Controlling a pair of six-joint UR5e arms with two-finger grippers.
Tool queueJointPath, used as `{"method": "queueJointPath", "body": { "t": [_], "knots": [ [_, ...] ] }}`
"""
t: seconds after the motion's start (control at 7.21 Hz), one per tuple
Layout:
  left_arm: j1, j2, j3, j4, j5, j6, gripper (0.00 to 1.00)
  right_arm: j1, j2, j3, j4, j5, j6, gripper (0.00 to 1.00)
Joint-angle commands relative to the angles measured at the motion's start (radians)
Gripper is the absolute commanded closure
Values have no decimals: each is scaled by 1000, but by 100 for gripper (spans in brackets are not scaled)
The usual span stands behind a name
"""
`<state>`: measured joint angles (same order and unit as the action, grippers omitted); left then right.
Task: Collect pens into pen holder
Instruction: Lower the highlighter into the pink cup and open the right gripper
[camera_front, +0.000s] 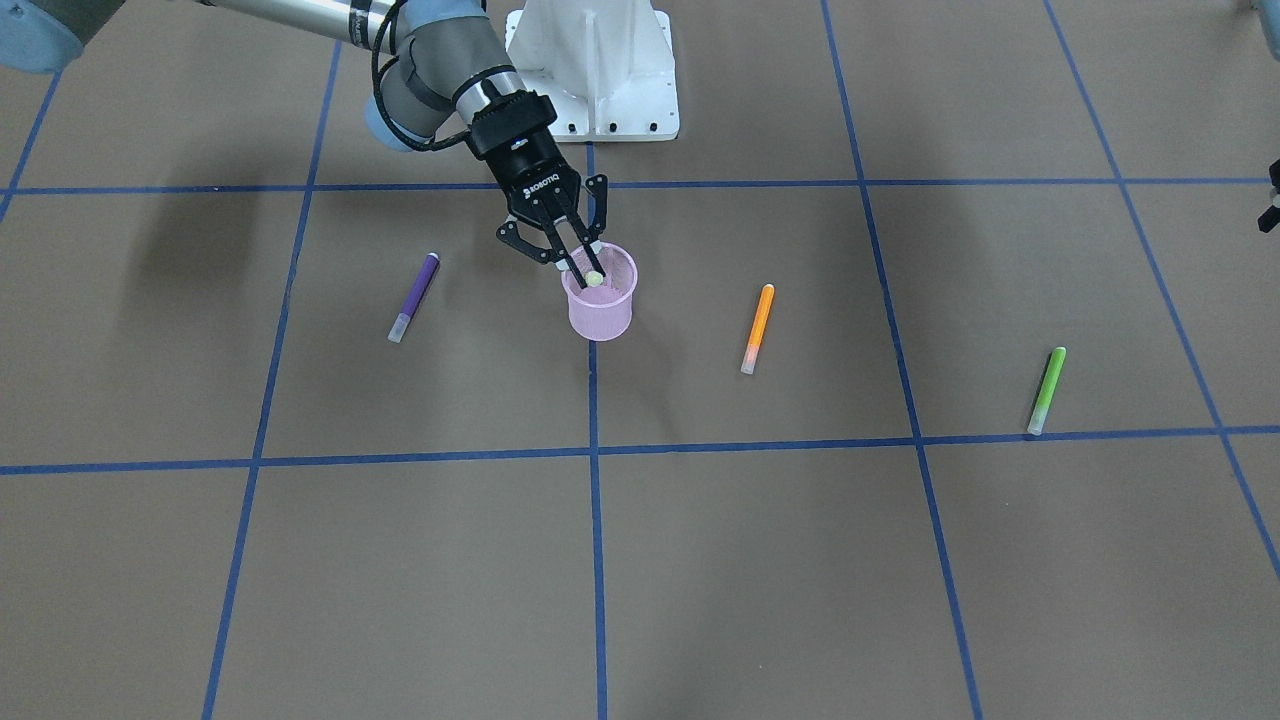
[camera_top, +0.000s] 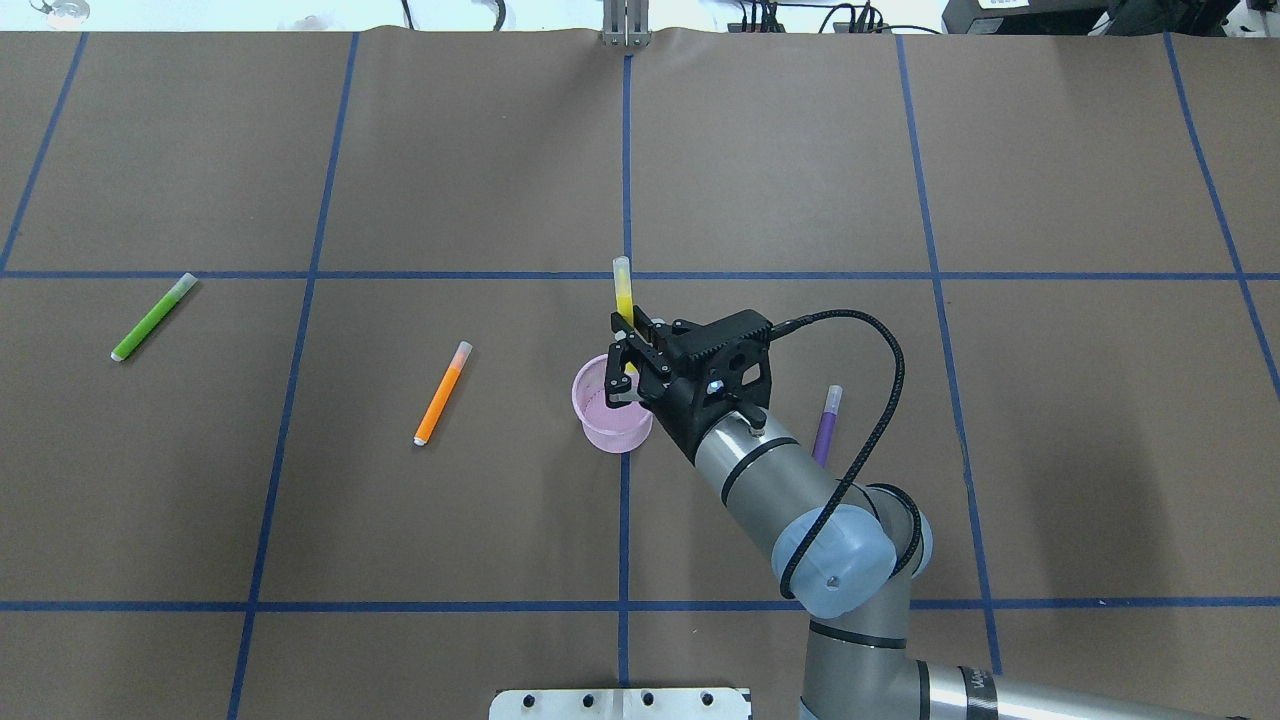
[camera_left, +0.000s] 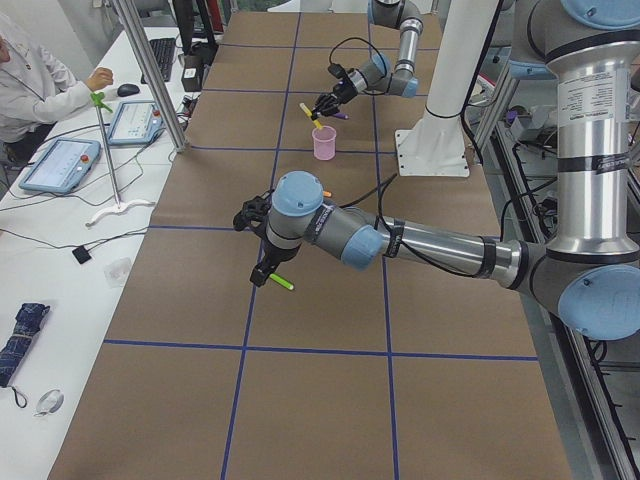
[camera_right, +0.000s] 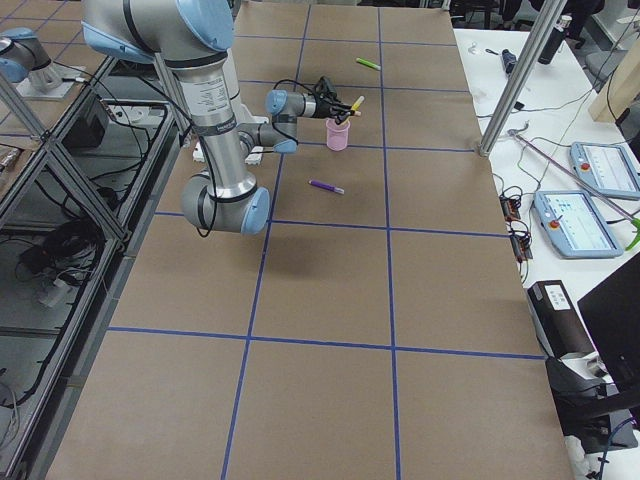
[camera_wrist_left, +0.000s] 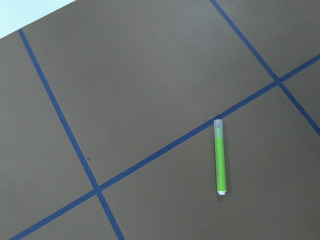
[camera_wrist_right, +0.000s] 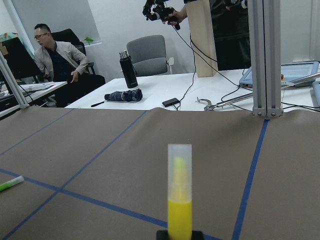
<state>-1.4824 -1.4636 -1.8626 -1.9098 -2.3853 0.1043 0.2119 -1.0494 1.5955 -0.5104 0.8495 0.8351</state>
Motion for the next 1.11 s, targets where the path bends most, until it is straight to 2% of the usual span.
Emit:
{"method": "queueJointPath", "body": {
  "t": [0.0, 0.28, 0.42, 0.55, 0.83, 0.97],
  "knots": [
    [1, 0, 0, 0, 0, 0, 0, -26, 5, 4, -48, -55, 1, 0],
    [1, 0, 0, 0, 0, -2, 0, -16, 6, 49, -123, -43, 38, 0],
    [5, 0, 2, 0, 0, -2, 0, 19, 3, 101, -214, 33, 106, 0],
    [29, 0, 8, 0, 0, -3, 0, 105, 3, 142, -373, 219, 211, 0],
    [118, -12, 23, -32, 2, -84, 0, 293, 3, 193, -654, 546, 249, 0],
    [163, -36, 87, -101, 3, -133, 0, 411, -1, 198, -744, 747, 242, 0]
  ]
}}
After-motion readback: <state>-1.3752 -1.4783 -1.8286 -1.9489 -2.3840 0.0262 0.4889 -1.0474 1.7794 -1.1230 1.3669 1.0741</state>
